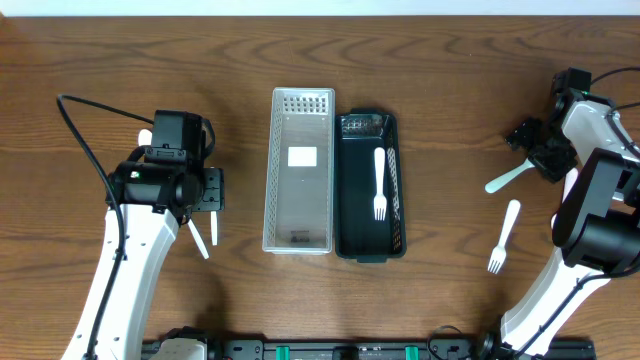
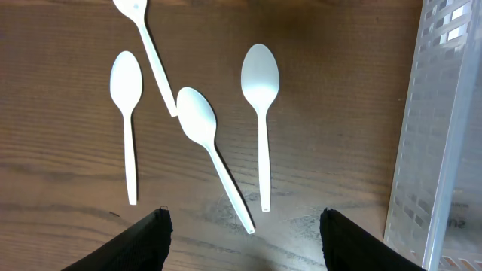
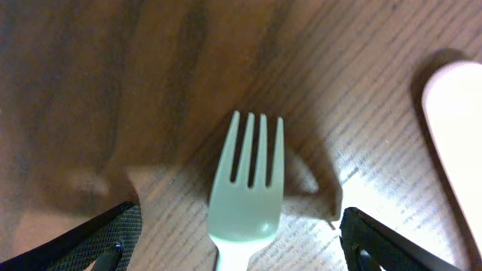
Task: Pack container
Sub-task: 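Move the right gripper to the pale green utensil and grasp it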
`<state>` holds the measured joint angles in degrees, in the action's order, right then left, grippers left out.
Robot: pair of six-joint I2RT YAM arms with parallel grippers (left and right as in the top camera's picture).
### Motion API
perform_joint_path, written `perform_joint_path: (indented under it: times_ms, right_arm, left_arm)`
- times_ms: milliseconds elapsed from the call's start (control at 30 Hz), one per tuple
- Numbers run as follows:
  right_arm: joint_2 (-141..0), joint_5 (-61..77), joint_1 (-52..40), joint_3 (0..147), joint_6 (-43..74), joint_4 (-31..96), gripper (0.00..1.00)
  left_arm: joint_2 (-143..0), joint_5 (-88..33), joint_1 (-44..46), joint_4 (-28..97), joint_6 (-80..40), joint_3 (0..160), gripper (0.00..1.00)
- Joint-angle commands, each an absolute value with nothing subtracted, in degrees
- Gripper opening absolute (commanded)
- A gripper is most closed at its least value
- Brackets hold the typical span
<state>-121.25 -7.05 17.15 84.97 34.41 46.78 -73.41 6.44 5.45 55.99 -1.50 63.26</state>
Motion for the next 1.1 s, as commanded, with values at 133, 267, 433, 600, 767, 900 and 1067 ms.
perform_joint_path:
  times_ms: [133, 267, 433, 600, 767, 900, 1067]
  right_arm:
    - [-122.0, -7.0, 17.4, 84.3, 35.1, 46.5, 0.75]
    - [-122.0, -7.0, 17.4, 84.3, 35.1, 46.6, 0.57]
    - [-122.0, -7.1, 17.4, 84.3, 35.1, 46.5, 0.48]
    - [-122.0, -7.1, 17.4, 84.3, 35.1, 46.4, 0.41]
    - [-122.0, -7.1, 17.4, 84.3, 35.1, 46.2, 0.37]
    - [-122.0, -7.1, 17.4, 84.3, 35.1, 46.0, 0.30]
    - [-122.0, -7.1, 17.4, 84.3, 35.1, 45.8, 0.22]
  left_arm:
    - [-73.7, 6.9, 5.4, 56.3, -1.4, 64.0, 0.66]
    - [-73.7, 6.9, 5.4, 56.3, -1.4, 64.0, 0.66]
    - [-73.7, 6.9, 5.4, 56.3, -1.4, 64.0, 0.66]
    - [-73.7, 6.9, 5.4, 56.3, -1.4, 64.0, 0.66]
    - [-73.7, 6.9, 5.4, 56.3, -1.4, 64.0, 0.66]
    - [-73.7, 6.9, 5.4, 56.3, -1.4, 64.0, 0.66]
    - [-73.7, 6.9, 5.4, 56.3, -1.4, 64.0, 0.66]
